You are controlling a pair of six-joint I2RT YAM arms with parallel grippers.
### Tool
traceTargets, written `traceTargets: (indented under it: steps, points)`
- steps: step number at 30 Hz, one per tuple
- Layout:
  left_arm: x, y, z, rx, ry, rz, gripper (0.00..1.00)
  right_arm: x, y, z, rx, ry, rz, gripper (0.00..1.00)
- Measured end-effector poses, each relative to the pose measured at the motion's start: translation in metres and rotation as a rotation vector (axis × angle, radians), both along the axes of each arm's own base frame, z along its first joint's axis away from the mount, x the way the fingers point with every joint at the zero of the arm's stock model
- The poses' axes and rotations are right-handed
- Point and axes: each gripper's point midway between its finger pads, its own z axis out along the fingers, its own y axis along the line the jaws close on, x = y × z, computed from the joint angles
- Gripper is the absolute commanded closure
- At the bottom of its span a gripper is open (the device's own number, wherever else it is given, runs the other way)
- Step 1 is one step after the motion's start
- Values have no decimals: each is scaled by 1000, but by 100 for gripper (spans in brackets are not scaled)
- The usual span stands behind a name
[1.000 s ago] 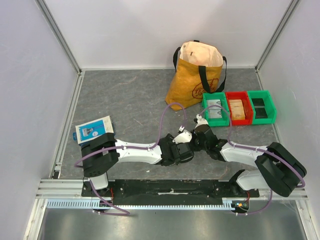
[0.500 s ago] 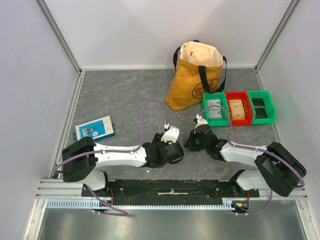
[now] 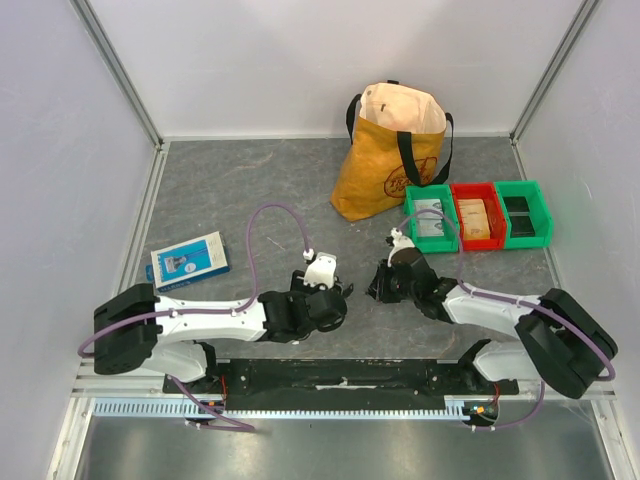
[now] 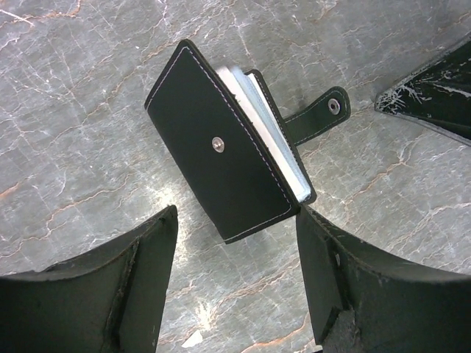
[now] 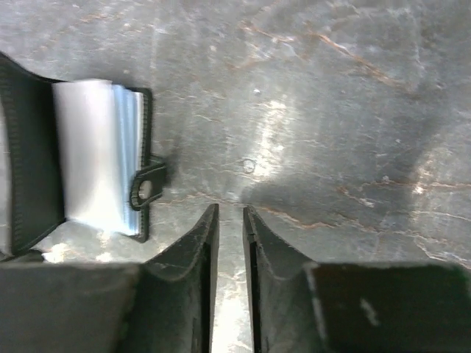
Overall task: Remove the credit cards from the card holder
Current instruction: Open the card holder at the center of the board.
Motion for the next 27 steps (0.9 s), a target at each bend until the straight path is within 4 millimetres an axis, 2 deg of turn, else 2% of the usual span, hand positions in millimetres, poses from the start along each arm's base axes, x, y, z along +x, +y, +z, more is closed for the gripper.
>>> traceTargets:
  steps: [4,9,12,15,19,27]
  points:
    - [1,-1,-3,-25,10,9,29,4,10,25,42,-42,38,66]
    - [1,-1,-6,-49,17,17,31,18,35,70,147,-125,97,72]
    - [1,2,-6,-77,20,35,35,18,48,81,198,-135,143,75]
    - [1,8,-4,-122,24,65,40,15,59,79,226,-115,185,77]
    - [0,18,-5,-185,33,113,45,5,72,63,235,-55,241,78]
    - [-7,48,-26,-286,81,238,59,-7,93,42,243,6,308,78]
